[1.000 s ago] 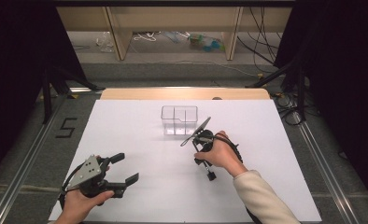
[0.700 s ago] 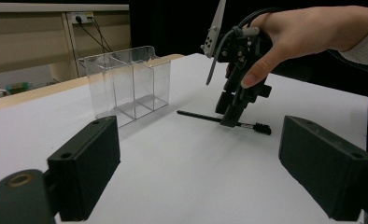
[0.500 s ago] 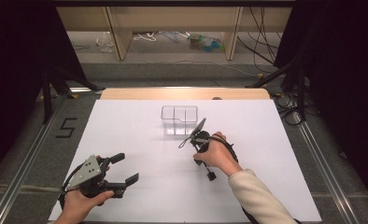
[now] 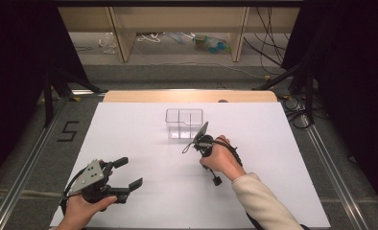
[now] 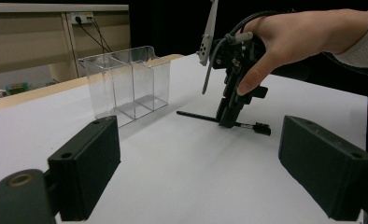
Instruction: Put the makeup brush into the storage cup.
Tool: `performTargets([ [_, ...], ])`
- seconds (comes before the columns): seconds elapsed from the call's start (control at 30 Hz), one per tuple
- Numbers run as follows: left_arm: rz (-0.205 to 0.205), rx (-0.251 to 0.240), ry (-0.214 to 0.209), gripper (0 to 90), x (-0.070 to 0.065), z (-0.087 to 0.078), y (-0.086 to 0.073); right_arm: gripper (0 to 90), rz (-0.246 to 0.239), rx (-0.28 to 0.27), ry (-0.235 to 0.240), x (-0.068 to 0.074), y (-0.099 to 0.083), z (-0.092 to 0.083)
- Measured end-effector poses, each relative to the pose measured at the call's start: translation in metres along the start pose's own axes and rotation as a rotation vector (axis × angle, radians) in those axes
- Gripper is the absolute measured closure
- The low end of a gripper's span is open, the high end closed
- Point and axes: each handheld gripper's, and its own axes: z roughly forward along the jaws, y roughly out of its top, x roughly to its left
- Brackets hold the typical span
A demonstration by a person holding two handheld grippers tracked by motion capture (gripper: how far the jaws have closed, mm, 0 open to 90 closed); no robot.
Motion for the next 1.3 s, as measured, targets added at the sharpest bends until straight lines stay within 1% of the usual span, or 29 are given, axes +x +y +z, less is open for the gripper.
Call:
performTargets([
  [0.03,0.000,0.000,0.000,12.9,0.000,0.000,0.000,75.1,0.033,0.018,0.012,0.002,0.001,-0.002],
  [0.07,0.000,0.000,0.000,12.9,0.000,0.000,0.000,75.1,0.033,0.018,0.012,0.002,0.001,-0.002],
  [0.13,0.000,0.001,0.000,12.9,0.000,0.000,0.000,78.1,0.019,0.016,0.008,0.001,0.001,-0.001],
  [0.2,0.000,0.002,0.001,13.0,0.000,0.000,0.000,79.9,0.024,0.030,0.018,0.000,0.002,-0.002],
  [0.23,0.001,0.004,0.001,13.1,0.000,0.000,0.000,82.4,0.015,0.036,0.020,0.001,0.002,-0.002],
  [0.27,0.000,0.005,0.001,13.1,0.000,0.000,0.000,82.4,0.015,0.036,0.020,0.001,0.002,-0.002],
  [0.3,0.001,0.006,0.001,13.1,0.000,0.000,0.000,83.4,-0.006,0.037,0.015,0.000,0.002,-0.001],
  [0.37,0.002,0.007,0.001,13.2,0.000,0.000,0.000,84.2,-0.014,0.038,0.021,0.000,0.003,-0.001],
  [0.4,0.002,0.008,0.001,13.2,0.000,0.000,0.000,85.4,-0.018,0.048,0.030,0.000,0.003,-0.001],
  [0.43,0.002,0.000,-0.005,13.2,0.000,0.001,-0.001,85.4,-0.018,0.048,0.030,0.000,0.003,-0.001],
  [0.53,0.001,0.000,-0.007,13.2,0.000,0.001,-0.001,85.6,-0.029,0.045,0.032,-0.001,0.003,-0.001],
  [0.63,0.002,0.001,-0.007,13.2,0.000,0.001,-0.001,85.6,-0.034,0.061,0.039,-0.002,0.004,-0.002],
  [0.97,0.005,0.002,-0.011,13.3,0.000,0.001,-0.001,85.7,-0.045,0.059,0.049,-0.003,0.004,-0.002],
  [1.03,0.008,0.013,-0.003,13.3,0.000,0.001,0.000,85.7,-0.053,0.057,0.045,-0.003,0.004,-0.002],
  [1.1,0.006,0.015,-0.003,13.4,0.000,0.001,-0.001,85.7,-0.079,0.055,0.043,-0.004,0.004,-0.003],
  [1.13,0.008,0.016,-0.004,13.4,0.000,0.001,-0.001,85.7,-0.077,0.063,0.048,-0.003,0.004,-0.004],
  [1.27,0.004,0.022,-0.004,13.6,-0.001,0.001,-0.001,85.7,-0.135,0.036,0.041,-0.004,0.003,-0.009],
  [1.3,0.015,0.023,-0.009,13.7,-0.001,0.001,-0.001,85.7,-0.138,0.041,0.049,-0.003,0.003,-0.011],
])
